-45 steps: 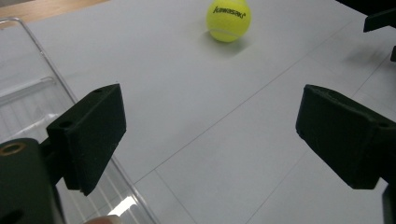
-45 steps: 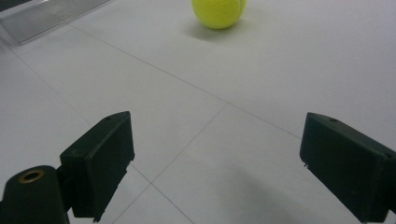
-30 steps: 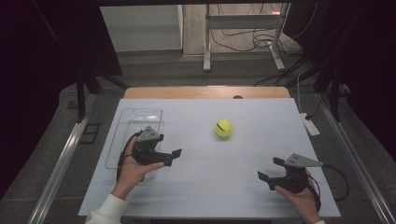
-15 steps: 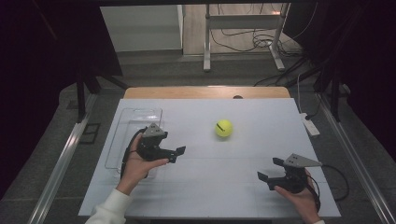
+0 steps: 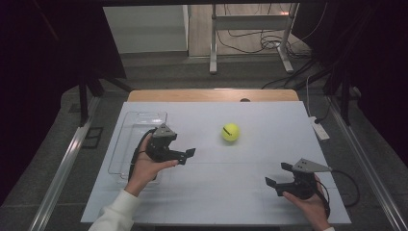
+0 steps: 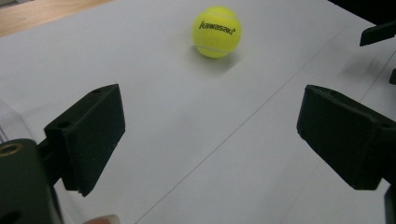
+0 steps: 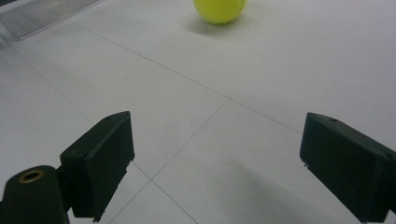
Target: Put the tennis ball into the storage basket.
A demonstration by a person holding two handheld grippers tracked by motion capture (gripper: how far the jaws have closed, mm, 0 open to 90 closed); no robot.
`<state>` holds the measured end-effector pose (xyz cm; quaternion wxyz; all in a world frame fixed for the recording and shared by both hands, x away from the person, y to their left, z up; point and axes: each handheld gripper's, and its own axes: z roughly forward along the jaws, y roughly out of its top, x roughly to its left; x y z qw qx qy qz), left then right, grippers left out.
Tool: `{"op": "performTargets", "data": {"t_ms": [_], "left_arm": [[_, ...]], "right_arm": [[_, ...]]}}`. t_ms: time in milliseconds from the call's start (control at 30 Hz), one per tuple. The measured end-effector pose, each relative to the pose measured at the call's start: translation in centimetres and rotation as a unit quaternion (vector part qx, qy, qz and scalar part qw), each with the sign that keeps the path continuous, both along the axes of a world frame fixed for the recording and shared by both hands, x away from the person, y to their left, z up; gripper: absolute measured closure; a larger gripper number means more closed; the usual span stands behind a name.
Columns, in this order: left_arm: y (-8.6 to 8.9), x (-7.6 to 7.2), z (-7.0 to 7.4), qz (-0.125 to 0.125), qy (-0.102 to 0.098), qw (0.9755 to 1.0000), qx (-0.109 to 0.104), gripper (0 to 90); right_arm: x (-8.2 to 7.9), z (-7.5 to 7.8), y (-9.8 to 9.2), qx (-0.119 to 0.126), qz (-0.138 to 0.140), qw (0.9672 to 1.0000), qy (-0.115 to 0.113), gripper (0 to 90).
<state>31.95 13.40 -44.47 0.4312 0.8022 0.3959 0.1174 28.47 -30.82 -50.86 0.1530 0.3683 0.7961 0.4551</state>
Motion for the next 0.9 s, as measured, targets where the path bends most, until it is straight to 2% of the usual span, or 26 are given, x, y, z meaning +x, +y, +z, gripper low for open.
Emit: {"op": "performTargets", "data": {"t_ms": [900], "left_arm": [[-2.9,2.0,0.3,-0.020,0.007,0.9996,0.021,8.7]], "right_arm": [[0.1,-0.1,0.0,0.001,0.000,1.0000,0.002,9.9]]}}
